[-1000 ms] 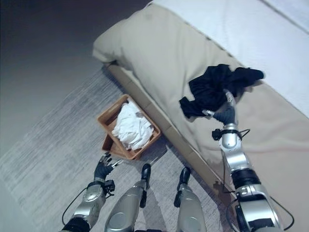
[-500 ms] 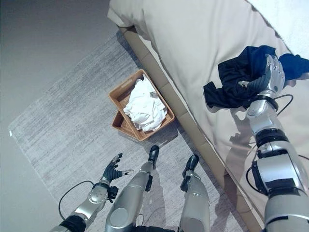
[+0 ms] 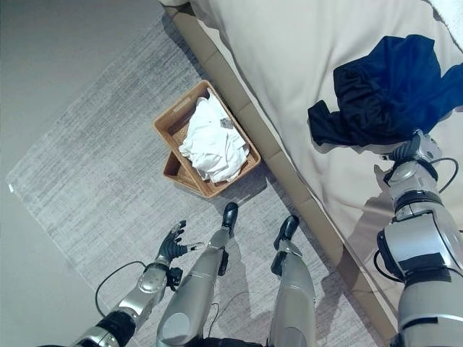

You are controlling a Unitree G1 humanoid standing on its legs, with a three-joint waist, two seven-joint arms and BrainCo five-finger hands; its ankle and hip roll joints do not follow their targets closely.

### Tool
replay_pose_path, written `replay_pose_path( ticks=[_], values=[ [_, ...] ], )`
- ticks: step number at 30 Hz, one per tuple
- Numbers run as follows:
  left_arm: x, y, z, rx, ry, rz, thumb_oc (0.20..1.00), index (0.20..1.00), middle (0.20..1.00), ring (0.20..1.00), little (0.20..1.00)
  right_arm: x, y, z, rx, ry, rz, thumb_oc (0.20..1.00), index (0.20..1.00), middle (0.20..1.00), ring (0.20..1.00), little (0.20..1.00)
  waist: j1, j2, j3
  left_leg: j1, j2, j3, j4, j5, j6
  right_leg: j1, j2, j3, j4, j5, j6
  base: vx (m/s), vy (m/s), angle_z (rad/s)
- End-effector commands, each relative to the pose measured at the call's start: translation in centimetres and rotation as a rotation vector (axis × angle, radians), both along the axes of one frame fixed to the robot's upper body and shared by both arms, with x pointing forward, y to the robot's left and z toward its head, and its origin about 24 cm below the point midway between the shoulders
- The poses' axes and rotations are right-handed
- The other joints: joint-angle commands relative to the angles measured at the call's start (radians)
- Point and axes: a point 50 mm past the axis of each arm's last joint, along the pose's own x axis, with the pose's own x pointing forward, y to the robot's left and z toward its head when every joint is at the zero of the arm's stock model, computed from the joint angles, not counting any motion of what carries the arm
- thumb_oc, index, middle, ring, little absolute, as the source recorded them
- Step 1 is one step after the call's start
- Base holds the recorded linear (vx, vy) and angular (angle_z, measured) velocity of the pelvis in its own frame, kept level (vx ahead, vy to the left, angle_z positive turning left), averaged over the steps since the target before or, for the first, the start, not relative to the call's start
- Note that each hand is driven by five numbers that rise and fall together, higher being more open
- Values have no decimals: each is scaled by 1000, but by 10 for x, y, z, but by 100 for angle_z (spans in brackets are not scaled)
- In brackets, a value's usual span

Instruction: Pick up clothes into the bucket

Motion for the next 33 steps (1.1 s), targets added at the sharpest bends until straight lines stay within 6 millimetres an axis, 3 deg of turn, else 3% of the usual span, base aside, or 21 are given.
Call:
replay_pose_path(
  ticks=[1, 5, 6, 14, 19, 23, 28, 29, 30, 31, 33],
  values=[
    [0, -7, 3, -41, -25, -6, 1000, 1000, 1000, 1000, 1000, 2, -5, 44, -35, -162, 11, 200, 200, 200, 200, 200, -15, 3, 9, 16, 4, -47, -3, -15, -14, 16, -20, 65, 36, 22, 50, -7, 2, -8],
    [6, -6, 13, -49, -82, 20, 1000, 1000, 1000, 1000, 1000, 23, 35, 79, -44, -381, 187, 200, 200, 200, 200, 200, -36, -16, 9, 21, 11, -30, -10, -15, -17, 12, -10, 90, 14, 34, 54, -19, 9, -10],
    [6, -6, 13, -49, -82, 21, 1000, 1000, 1000, 1000, 1000, 23, 35, 79, -44, -381, 187, 200, 200, 200, 200, 200, -36, -17, 9, 21, 11, -30, -10, -15, -17, 12, -10, 90, 14, 34, 54, -20, 16, -17],
    [9, -3, 16, -49, -115, 66, 1000, 1000, 1000, 1000, 1000, 28, 92, 138, -99, -721, 383, 200, 200, 200, 200, 200, -62, -39, 9, 35, 19, -16, -15, -16, -21, 23, -4, 107, -5, 41, 57, -18, 4, -10],
    [8, 0, 15, -35, -121, 83, 1000, 1000, 1000, 1000, 1000, 21, 109, 149, -114, -836, 447, 200, 200, 200, 200, 200, -69, -48, 9, 43, 18, -16, -14, -18, -19, 34, -4, 107, -9, 43, 59, -7, 1, -2],
    [7, 5, 14, -17, -126, 117, 1000, 1000, 1000, 1000, 1000, 4, 119, 154, -118, -1011, 472, 200, 200, 200, 200, 200, -76, -54, 9, 45, 16, -18, -11, -21, -16, 43, -6, 107, -14, 44, 60, 0, 0, 0],
    [7, 11, 15, 5, -136, 130, 1000, 1000, 1000, 1000, 1000, -6, 116, 150, -129, -1072, 453, 200, 200, 200, 200, 200, -74, -60, 9, 45, 14, -17, -9, -19, -13, 51, -7, 105, -25, 55, 62, 0, 0, 0],
    [6, 14, 15, 12, -141, 132, 1000, 1000, 1000, 1000, 1000, -7, 115, 153, -145, -1063, 457, 476, 476, 476, 476, 476, -73, -64, 9, 44, 13, -15, -5, -21, -13, 52, -6, 106, -27, 57, 63, 0, 0, 0],
    [6, 14, 16, 12, -142, 132, 1000, 1000, 1000, 1000, 1000, -7, 115, 153, -145, -1063, 457, 674, 674, 674, 674, 674, -73, -64, 9, 43, 13, -15, -4, -20, -12, 51, -6, 106, -28, 59, 63, -20, 25, -3],
    [6, 16, 15, 17, -139, 139, 1000, 1000, 1000, 1000, 1000, -6, 117, 153, -155, -1053, 461, 1000, 1000, 1000, 1000, 1000, -73, -70, 9, 44, 13, -12, -3, -22, -12, 52, -6, 110, -32, 62, 64, -12, 21, -4],
    [4, 17, 14, 18, -134, 138, 1000, 1000, 1000, 1000, 1000, -3, 115, 152, -188, -1013, 455, 1000, 1000, 1000, 1000, 1000, -69, -75, 9, 49, 14, -9, 1, -30, -12, 58, -4, 114, -33, 57, 64, -2, 14, -5]
  ],
)
